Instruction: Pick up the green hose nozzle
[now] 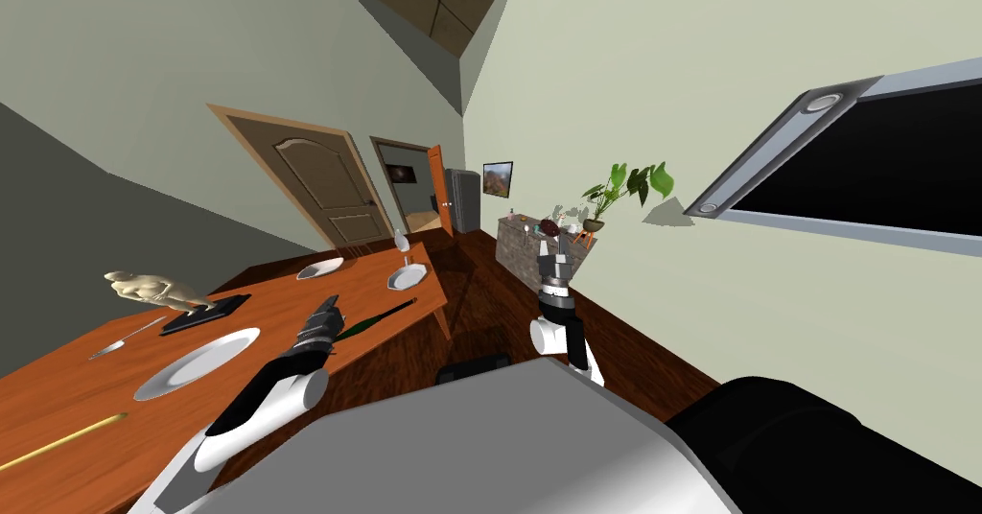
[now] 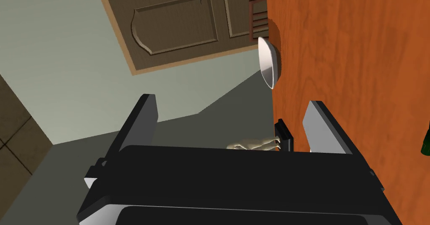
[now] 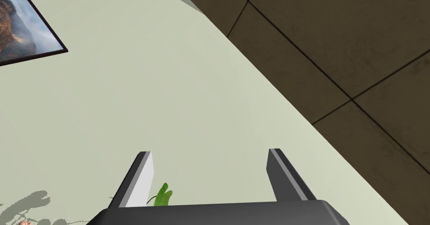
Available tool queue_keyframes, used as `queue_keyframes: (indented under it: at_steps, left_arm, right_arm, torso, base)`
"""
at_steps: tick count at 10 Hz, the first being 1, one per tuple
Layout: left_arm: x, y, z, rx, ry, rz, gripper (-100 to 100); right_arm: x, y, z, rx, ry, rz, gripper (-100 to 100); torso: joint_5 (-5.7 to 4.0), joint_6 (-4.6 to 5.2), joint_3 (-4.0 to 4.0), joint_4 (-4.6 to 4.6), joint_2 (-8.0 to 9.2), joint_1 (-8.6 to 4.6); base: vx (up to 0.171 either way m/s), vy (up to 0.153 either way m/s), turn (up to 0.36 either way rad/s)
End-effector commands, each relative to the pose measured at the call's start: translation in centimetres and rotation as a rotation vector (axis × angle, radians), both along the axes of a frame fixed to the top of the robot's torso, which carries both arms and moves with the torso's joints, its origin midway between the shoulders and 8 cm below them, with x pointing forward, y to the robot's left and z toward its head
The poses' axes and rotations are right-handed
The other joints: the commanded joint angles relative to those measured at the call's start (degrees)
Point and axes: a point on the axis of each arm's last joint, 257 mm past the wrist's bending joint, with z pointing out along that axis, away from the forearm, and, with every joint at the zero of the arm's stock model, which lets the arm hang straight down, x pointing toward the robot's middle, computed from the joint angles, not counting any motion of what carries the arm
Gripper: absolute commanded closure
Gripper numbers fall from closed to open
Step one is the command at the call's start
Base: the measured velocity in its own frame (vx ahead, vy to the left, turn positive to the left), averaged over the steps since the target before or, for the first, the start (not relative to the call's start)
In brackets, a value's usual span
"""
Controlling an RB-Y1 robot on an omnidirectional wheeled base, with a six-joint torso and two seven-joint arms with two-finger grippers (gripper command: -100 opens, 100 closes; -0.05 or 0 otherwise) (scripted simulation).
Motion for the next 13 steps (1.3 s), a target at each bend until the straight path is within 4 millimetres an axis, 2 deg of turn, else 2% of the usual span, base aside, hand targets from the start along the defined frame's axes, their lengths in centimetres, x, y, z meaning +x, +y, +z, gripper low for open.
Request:
queue_keyframes:
  at_steps: [1,2,3,4,5,6,7,9,10,11,12,13]
  left_arm:
    - [-0.4,1.7,-1.9,-0.029,0.055,0.035,-100]
    - [-0.7,3.0,-3.0,-0.047,0.085,0.061,-100]
    - [-1.0,3.0,-3.8,-0.058,0.107,0.065,-100]
    - [-1.5,4.2,-5.2,-0.082,0.146,0.093,-100]
    - [-1.6,4.2,-5.5,-0.085,0.153,0.094,-100]
    - [-2.2,5.2,-7.1,-0.114,0.197,0.122,-100]
    - [-2.5,6.1,-8.0,-0.135,0.221,0.144,-100]
    - [-3.4,6.9,-10.1,-0.173,0.275,0.174,-100]
    - [-3.5,6.9,-10.2,-0.175,0.279,0.175,-100]
    - [-4.1,7.5,-11.6,-0.205,0.314,0.198,-100]
    - [-4.2,7.5,-11.7,-0.207,0.317,0.199,-100]
    - [-4.8,8.1,-12.9,-0.236,0.350,0.222,-100]
  right_arm:
    - [0.0,0.0,0.0,0.000,0.000,0.000,0]
    - [0.0,0.0,0.0,0.000,0.000,0.000,0]
    - [0.0,0.0,0.0,0.000,0.000,0.000,0]
    - [0.0,0.0,0.0,0.000,0.000,0.000,0]
    - [0.0,0.0,0.0,0.000,0.000,0.000,0]
    - [0.0,0.0,0.0,0.000,0.000,0.000,0]
    - [0.0,0.0,0.0,0.000,0.000,0.000,0]
    - [0.0,0.0,0.0,0.000,0.000,0.000,0]
    - [0.0,0.0,0.0,0.000,0.000,0.000,0]
    - [0.0,0.0,0.0,0.000,0.000,0.000,0]
    - [0.0,0.0,0.0,0.000,0.000,0.000,0]
    - [0.0,0.0,0.0,0.000,0.000,0.000,0]
  torso:
    - [0.00,0.00,0.00,0.00,0.00,0.00]
    - [0.01,0.01,0.00,0.00,-0.01,0.00]
    - [0.00,0.00,-0.04,-0.02,-0.08,-0.03]
    - [0.01,0.01,-0.03,-0.01,-0.05,-0.01]
    - [0.01,0.00,-0.03,-0.01,-0.04,0.03]
    - [0.01,0.00,0.00,0.00,0.00,0.05]
    - [0.02,0.01,-0.01,0.00,-0.02,0.05]
    - [0.01,0.00,-0.05,-0.02,-0.08,0.03]
    - [0.01,0.01,-0.05,-0.02,-0.09,0.04]
    - [0.02,0.00,-0.02,-0.01,-0.03,0.06]
    - [0.02,0.00,-0.02,-0.01,-0.03,0.09]
    - [0.03,0.00,0.00,0.00,0.00,0.09]
  base:
    - [0.041,-0.037,-0.010]
    - [0.070,-0.046,-0.014]
    - [0.053,-0.031,0.005]
    - [0.049,-0.025,-0.010]
    - [0.038,-0.019,-0.005]
    - [0.047,-0.020,-0.007]
    - [0.075,-0.033,-0.015]
    - [0.065,-0.022,-0.004]
    - [0.046,-0.014,-0.006]
    - [0.050,-0.008,-0.010]
    - [0.043,-0.007,-0.006]
    - [0.060,-0.007,-0.009]
